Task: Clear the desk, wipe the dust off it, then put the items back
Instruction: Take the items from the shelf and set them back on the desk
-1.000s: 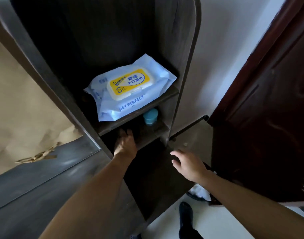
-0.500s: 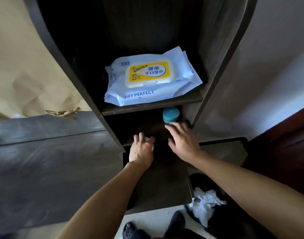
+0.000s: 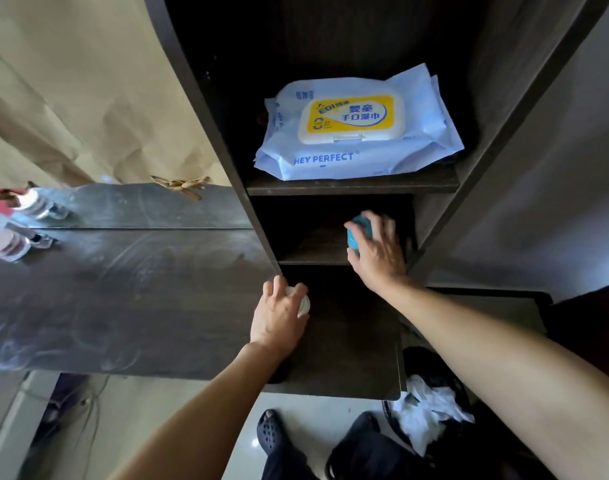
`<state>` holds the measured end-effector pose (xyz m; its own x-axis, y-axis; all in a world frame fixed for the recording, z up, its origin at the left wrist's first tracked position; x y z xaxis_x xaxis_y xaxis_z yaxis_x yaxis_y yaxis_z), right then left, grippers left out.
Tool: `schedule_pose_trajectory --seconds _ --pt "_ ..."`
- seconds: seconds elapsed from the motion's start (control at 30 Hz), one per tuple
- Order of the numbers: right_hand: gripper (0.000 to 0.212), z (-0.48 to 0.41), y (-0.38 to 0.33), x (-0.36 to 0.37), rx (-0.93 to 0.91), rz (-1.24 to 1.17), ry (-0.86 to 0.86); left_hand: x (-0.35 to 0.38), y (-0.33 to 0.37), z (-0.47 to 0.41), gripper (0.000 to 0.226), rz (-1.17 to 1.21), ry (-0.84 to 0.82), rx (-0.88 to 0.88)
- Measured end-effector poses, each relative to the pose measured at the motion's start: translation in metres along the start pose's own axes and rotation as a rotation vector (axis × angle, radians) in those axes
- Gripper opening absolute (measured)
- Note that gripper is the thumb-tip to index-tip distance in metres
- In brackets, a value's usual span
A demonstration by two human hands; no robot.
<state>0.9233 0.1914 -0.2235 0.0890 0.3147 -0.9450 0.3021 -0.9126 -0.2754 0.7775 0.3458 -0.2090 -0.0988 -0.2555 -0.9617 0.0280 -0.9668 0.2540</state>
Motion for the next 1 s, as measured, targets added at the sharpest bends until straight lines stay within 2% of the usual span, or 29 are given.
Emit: schedule_pose_trajectory --seconds 0.23,0.47,0.77,1.0 --pt "0.053 0.017 -0.012 -0.010 0.043 -0.085 -0.139 -0.003 -0.018 0.019 0.047 0.035 -0.040 -0.006" --pt "0.054 0.081 -0.048 -0.009 -0.033 -0.074 -0.250 -0.020 -0.063 0.046 0.044 0.016 -0.050 0.027" --pt "0.057 0.127 -0.201 0.029 -0.139 -0.068 -0.318 -0.058 -0.207 0.149 0.045 -0.034 -0.054 -0.023" --pt "0.057 0.134 -0.335 0.057 -0.276 -0.091 -0.353 -0.095 -0.336 0.227 0.032 -0.016 0.021 -0.214"
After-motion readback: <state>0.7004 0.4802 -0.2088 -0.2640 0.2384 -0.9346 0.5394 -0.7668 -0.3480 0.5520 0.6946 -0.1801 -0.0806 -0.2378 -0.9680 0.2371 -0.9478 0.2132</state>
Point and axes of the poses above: each hand's wrist, its own z-axis away from the middle knuckle, its own x-axis out of the palm, y = z × x, the point moved 2 cm from there along -z, towards the middle knuckle, and after that the axes turned 9 degrees about x, right-handed, at the moved point
